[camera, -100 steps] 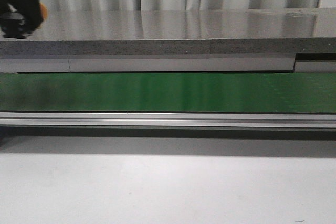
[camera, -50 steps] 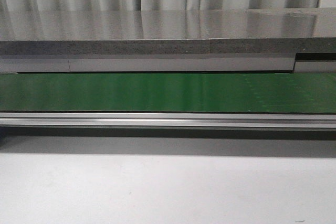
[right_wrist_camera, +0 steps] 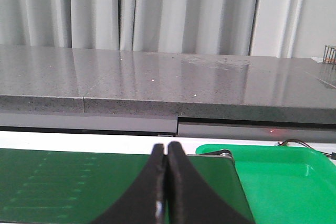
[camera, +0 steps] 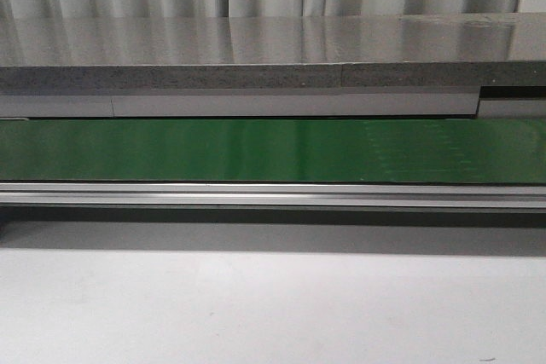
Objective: Move button from right to left
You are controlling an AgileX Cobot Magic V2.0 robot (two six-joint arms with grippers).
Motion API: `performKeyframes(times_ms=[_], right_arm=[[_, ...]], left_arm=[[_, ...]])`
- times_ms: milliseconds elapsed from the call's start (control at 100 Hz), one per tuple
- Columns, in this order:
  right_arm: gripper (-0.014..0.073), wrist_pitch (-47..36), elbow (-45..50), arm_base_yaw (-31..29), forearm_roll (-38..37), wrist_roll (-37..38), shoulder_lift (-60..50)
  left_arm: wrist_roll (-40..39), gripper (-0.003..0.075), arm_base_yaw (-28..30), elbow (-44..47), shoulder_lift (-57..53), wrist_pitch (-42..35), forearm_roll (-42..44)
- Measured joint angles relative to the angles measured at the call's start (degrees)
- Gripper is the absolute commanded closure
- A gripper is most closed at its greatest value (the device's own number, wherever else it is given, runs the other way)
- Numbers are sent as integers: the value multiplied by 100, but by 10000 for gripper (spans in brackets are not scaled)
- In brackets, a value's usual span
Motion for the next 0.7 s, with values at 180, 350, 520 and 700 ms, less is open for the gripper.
performKeyframes(times_ms=[180, 350, 520, 700], right_arm=[[661, 0, 0, 0, 0, 0, 0], [661, 0, 0, 0, 0, 0, 0], [661, -9, 0, 0, 0, 0, 0], [661, -9, 0, 0, 0, 0, 0]], left_arm=[[44, 528, 0, 5, 532, -87, 0], [101, 519, 0, 5, 930, -167, -10], [138, 338, 0, 5, 1061, -167, -21], [148, 225, 0, -5, 1061, -189, -29]])
